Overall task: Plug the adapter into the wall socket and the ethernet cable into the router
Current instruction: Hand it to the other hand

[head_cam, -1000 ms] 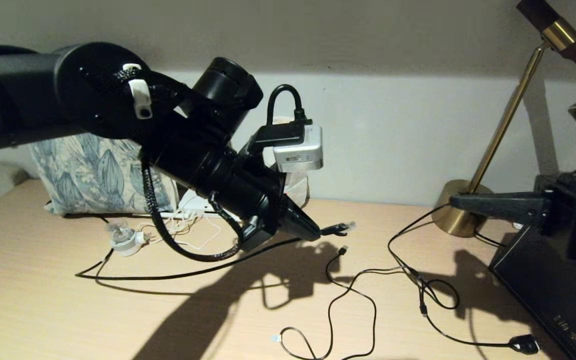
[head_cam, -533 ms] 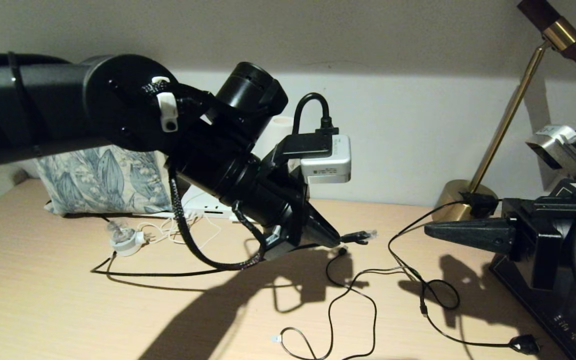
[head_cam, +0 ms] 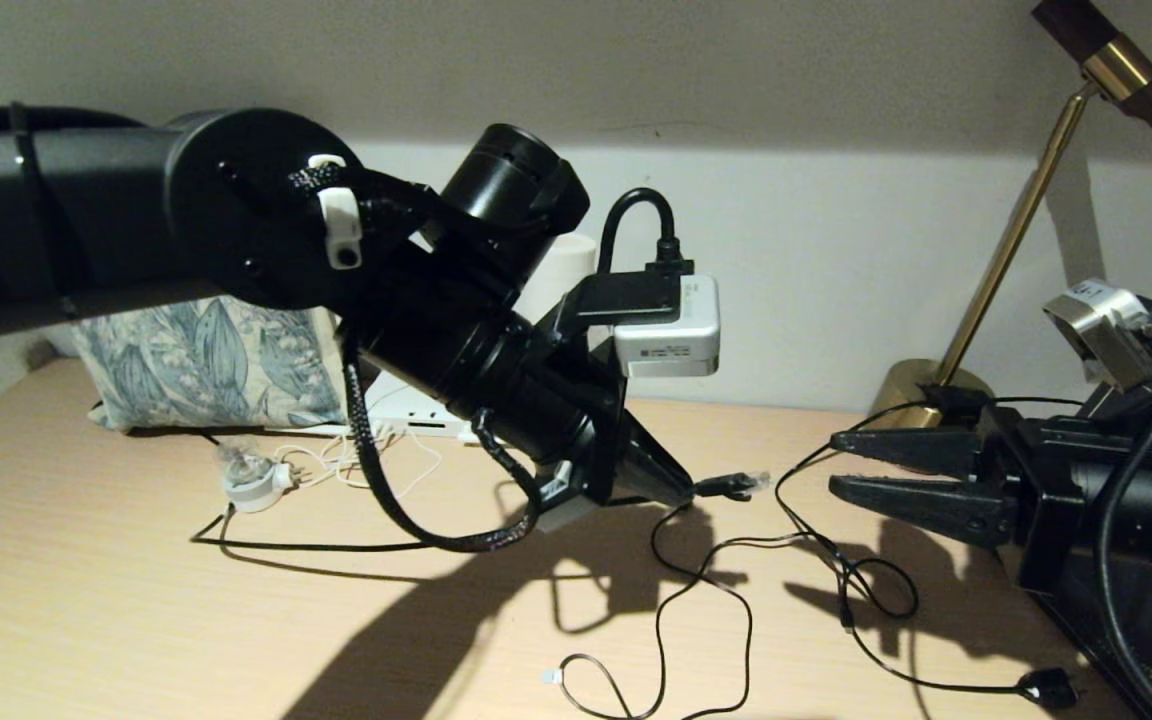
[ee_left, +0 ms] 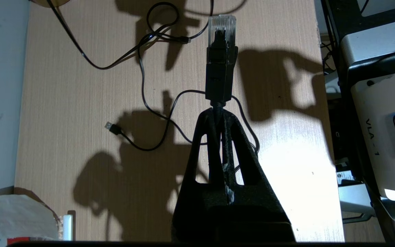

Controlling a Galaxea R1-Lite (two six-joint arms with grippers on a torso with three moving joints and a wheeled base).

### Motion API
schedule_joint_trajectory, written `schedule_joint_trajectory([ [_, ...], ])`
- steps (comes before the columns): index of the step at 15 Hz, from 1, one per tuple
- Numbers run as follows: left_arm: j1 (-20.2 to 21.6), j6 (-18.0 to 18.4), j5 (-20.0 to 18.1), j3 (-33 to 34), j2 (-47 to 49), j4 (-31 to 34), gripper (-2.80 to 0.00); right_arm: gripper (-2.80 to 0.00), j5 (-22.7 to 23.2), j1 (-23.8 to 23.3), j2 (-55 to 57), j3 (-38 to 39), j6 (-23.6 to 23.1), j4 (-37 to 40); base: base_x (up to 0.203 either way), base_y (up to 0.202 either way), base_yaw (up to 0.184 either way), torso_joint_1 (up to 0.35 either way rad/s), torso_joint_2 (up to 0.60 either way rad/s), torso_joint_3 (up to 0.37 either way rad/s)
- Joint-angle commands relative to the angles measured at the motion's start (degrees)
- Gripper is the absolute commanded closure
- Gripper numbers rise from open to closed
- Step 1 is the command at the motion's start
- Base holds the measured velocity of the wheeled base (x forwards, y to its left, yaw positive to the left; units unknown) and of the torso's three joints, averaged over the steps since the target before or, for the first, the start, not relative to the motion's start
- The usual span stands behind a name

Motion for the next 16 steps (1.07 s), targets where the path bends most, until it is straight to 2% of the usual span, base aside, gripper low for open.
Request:
schedule_joint_trajectory([
  [1, -0.45, 0.28, -0.23, 0.06, -0.32, 0.28, 0.00, -2.80, 0.46, 0.30, 1.42, 2.08, 0.65, -5.41, 0.000, 0.000, 0.000, 0.000, 0.00, 0.000],
  [3, -0.93, 0.22, -0.51, 0.23, -0.71, 0.33, 0.00, -2.80, 0.74, 1.09, 1.46, 3.76, 1.11, -7.23, 0.000, 0.000, 0.000, 0.000, 0.00, 0.000],
  [6, -2.02, -0.43, -3.04, 0.97, -1.37, 0.57, 0.00, -2.80, 2.04, 1.52, 1.53, 8.05, 1.12, -15.10, 0.000, 0.000, 0.000, 0.000, 0.00, 0.000],
  [11, -2.38, -0.43, -3.31, 4.44, -2.32, 0.37, 0.00, -2.80, 2.11, 2.23, 3.21, 11.30, 0.76, -20.93, 0.000, 0.000, 0.000, 0.000, 0.00, 0.000],
  [16, -1.97, -0.43, -3.92, 7.44, -5.15, 0.10, 0.00, -2.80, 1.53, 8.80, 3.28, 9.76, 1.68, -21.00, 0.000, 0.000, 0.000, 0.000, 0.00, 0.000],
])
